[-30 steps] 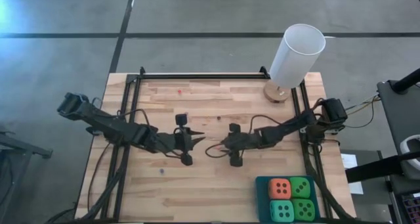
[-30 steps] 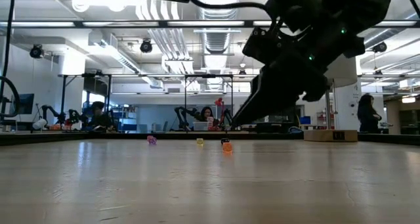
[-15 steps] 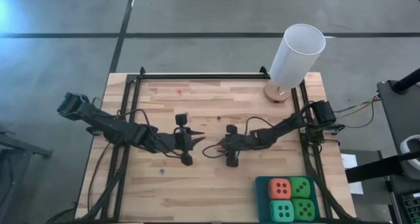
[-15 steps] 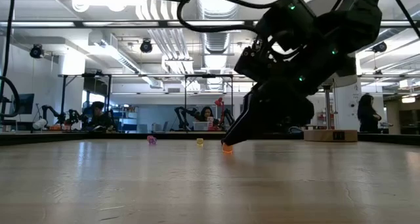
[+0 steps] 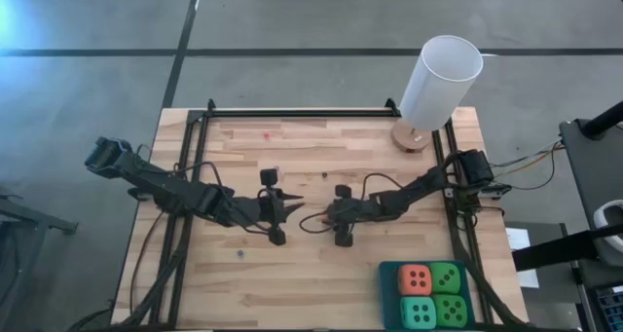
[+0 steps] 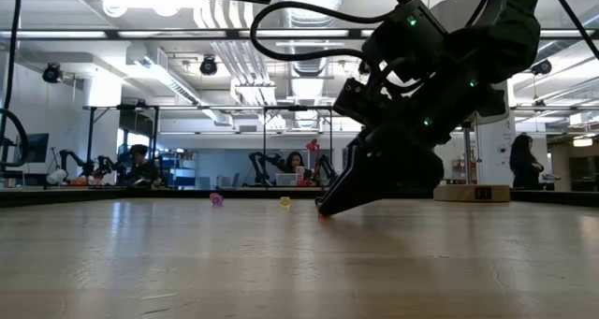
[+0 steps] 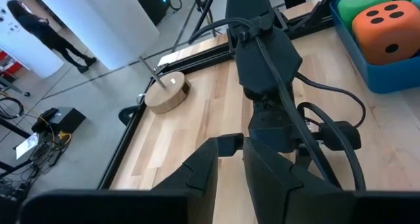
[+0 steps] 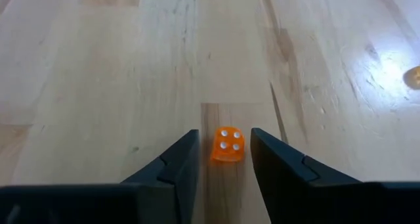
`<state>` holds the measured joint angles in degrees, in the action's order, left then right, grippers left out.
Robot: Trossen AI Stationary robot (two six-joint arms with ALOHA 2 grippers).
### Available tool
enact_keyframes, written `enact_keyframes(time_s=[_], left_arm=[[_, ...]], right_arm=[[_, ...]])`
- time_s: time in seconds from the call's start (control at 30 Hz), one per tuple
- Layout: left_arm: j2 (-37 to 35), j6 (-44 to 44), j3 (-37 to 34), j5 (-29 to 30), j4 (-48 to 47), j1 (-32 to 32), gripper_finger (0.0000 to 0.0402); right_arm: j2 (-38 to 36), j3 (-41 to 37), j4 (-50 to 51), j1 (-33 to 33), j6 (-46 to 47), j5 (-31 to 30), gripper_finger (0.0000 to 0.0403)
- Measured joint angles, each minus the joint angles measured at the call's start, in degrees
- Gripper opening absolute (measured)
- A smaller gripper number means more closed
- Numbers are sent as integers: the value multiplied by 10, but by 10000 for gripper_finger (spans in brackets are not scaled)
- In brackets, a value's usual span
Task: Pick & Place Dice
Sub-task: Put the small orange die into the blue bin
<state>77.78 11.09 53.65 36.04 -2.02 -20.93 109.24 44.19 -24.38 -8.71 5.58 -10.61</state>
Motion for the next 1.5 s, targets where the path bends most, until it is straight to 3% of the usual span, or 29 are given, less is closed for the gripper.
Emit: enact_keyframes(time_s=[0.37,0.67,0.87,1.1,1.33,1.5], left_arm=[[0,-1,0,0,0,0,78],[0,-1,0,0,0,0,78],[0,-1,0,0,-4,0,78],[0,0,0,0,-5,0,78],[0,-4,0,0,-5,0,78],[0,-4,0,0,-4,0,78]], right_arm=[[-2,1,3,0,-2,19,42],[-74,1,58,-12,-11,20,42],[-193,1,179,-55,-19,26,43],[-315,1,339,-149,-33,48,48],[-373,0,428,-239,-30,77,50],[-378,-4,440,-260,-7,110,51]])
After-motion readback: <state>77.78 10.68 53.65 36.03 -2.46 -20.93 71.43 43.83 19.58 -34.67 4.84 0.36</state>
